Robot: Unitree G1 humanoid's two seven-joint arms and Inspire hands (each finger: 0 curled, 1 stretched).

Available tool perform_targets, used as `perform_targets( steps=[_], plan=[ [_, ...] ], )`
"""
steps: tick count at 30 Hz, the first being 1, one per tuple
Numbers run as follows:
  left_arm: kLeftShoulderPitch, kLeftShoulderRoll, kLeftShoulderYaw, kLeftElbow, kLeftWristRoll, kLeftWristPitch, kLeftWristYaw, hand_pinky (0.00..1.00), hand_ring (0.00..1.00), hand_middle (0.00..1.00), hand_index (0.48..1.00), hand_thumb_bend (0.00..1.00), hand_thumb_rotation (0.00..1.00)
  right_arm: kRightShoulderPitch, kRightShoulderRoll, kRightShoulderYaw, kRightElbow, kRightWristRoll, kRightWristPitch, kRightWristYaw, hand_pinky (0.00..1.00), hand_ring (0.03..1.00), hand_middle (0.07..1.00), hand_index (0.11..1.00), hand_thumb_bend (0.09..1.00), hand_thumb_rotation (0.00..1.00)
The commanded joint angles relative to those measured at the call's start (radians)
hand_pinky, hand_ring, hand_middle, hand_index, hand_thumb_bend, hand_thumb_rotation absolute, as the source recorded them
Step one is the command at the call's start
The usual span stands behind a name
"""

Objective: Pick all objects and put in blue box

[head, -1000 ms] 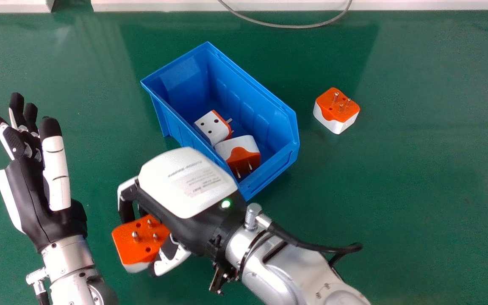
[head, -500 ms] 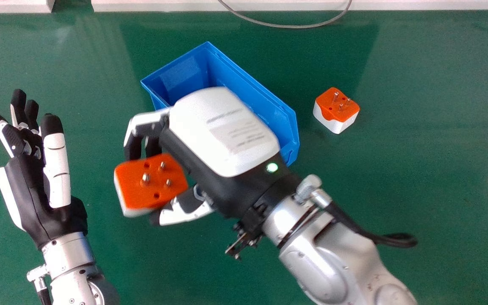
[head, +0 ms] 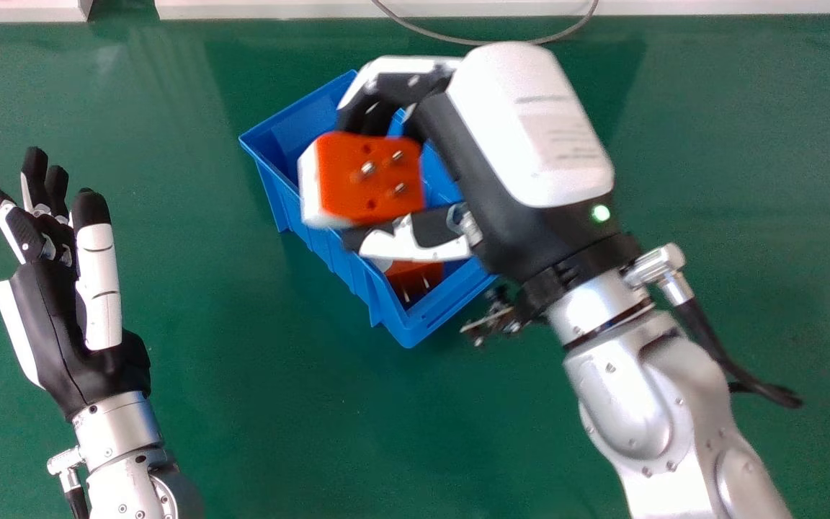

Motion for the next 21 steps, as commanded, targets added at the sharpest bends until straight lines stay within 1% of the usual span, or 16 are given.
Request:
perform_targets(
  steps=[1,2,4,7,9,11,13,16,19,21],
  plan=[
    [-0.009,0.004,0.0,-0.003,0.006,-0.019,-0.002,0.93,0.97,0.97,0.96,0.73,0.7,-0.058,-0.002,-0.027,0.018,0.011,-0.007,-0.03,0.32,0.404,0.513,0.501,0.513,0.0],
    [-0.01,0.006,0.001,0.001,0.009,-0.022,-0.001,0.93,0.97,0.97,0.958,0.73,0.7,-0.072,-0.007,-0.035,0.034,0.014,-0.007,-0.031,0.3,0.392,0.501,0.515,0.512,0.0],
    [-0.011,0.007,0.002,0.001,0.011,-0.022,0.002,0.93,0.97,0.97,0.953,0.72,0.7,-0.107,-0.013,-0.046,0.08,0.02,-0.008,-0.035,0.31,0.383,0.491,0.529,0.511,0.0],
    [-0.013,0.007,0.004,0.003,0.017,-0.027,0.01,0.93,0.96,0.97,0.949,0.71,0.7,-0.183,-0.011,-0.049,0.204,0.018,-0.008,-0.063,0.31,0.382,0.493,0.535,0.511,0.0],
    [-0.014,0.008,0.006,0.008,0.029,-0.036,0.022,0.92,0.96,0.96,0.942,0.71,0.7,-0.234,-0.01,-0.045,0.3,0.025,-0.02,-0.09,0.3,0.375,0.484,0.538,0.51,0.0],
    [-0.013,0.008,0.006,0.01,0.035,-0.04,0.03,0.92,0.95,0.95,0.938,0.71,0.7,-0.279,-0.013,-0.036,0.394,0.032,-0.039,-0.12,0.29,0.37,0.476,0.538,0.51,0.0],
    [-0.01,0.008,0.004,0.007,0.042,-0.037,0.038,0.91,0.95,0.95,0.936,0.71,0.71,-0.319,-0.013,-0.027,0.483,0.042,-0.059,-0.153,0.28,0.365,0.468,0.538,0.51,0.0],
    [-0.01,0.008,0.003,0.004,0.042,-0.038,0.04,0.91,0.95,0.95,0.936,0.71,0.71,-0.379,-0.014,-0.009,0.609,0.051,-0.086,-0.178,0.27,0.366,0.466,0.538,0.509,0.0],
    [-0.01,0.009,0.003,0.003,0.046,-0.04,0.045,0.9,0.95,0.95,0.936,0.7,0.71,-0.439,-0.009,0.009,0.733,0.059,-0.112,-0.209,0.28,0.371,0.471,0.536,0.51,0.0],
    [-0.01,0.01,0.003,0.003,0.047,-0.042,0.045,0.9,0.95,0.95,0.937,0.7,0.71,-0.466,-0.007,0.018,0.787,0.063,-0.124,-0.218,0.29,0.376,0.475,0.535,0.51,0.0]
  ],
)
